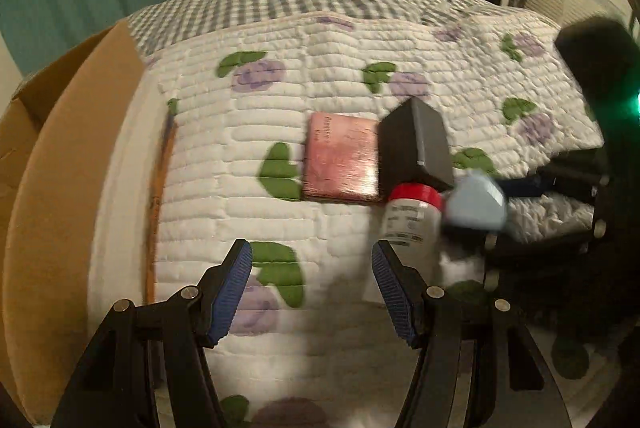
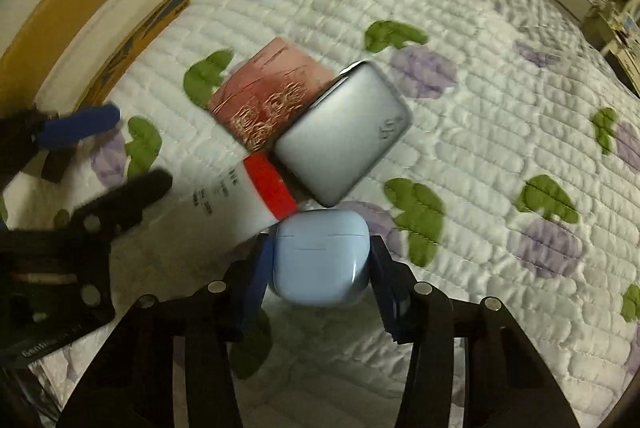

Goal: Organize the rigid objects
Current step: 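Grasp the light blue earbud case with the right tool while the left tool grasps the red-capped white bottle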

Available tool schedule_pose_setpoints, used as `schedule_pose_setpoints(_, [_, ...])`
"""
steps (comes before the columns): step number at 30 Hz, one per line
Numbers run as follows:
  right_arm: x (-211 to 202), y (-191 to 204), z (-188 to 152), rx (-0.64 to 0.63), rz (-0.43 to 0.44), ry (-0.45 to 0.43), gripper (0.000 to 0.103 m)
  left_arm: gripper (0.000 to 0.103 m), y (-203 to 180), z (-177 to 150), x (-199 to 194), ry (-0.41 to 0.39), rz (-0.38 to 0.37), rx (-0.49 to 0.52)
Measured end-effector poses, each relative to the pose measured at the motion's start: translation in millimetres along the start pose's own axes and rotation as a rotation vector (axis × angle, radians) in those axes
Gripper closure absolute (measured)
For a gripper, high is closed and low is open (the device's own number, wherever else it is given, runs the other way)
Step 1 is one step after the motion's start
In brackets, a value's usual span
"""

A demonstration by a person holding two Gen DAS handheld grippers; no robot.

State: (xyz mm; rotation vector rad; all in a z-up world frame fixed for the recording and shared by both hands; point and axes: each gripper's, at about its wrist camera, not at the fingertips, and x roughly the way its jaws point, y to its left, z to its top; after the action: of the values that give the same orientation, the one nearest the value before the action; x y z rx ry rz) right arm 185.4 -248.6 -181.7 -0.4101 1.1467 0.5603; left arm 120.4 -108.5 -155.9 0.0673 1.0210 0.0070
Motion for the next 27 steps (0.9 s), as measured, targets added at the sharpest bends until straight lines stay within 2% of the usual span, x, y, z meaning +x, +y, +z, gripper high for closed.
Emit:
schedule_pose_setpoints(3, [-16.0, -24.0, -3.1, 0.114, -0.073, -0.062, 0.055, 0.038, -9.7, 1.3, -2.3, -0.006, -0.024, 0.025])
schedule_pose_setpoints(5, [-24.1, -43.2, -7.5, 0.201, -0.066, -0.091, 0.055, 0.038, -19.2, 2.8, -0.4, -0.009, -0.034, 0.051])
schedule_pose_setpoints(8, [-29.9, -55.6, -14.0, 0.266, -0.048, -0.117, 0.055, 0.038, -31.3, 4.1, 8.6, 0.013, -0.077, 0.069])
schedule_pose_setpoints(16, [-34.4, -51.8, -16.2, 0.269, -0.046, -0.122, 0.055, 0.042, -45.3, 1.2, 36.3, 0.038, -0.082, 0.11])
schedule_pose_setpoints(18, [-32.0, -53.4, -13.8, 0.27, -0.046, -0.124, 0.055, 0.062, -44.3, 0.7, 36.6, 0.037, -0.088, 0.11])
schedule_pose_setpoints(27, [-39.3, -44.0, -15.0, 0.234, -0.087, -0.15, 0.055, 0.066, -35.4, -7.0, 20.1, 0.032, -0.117, 0.095])
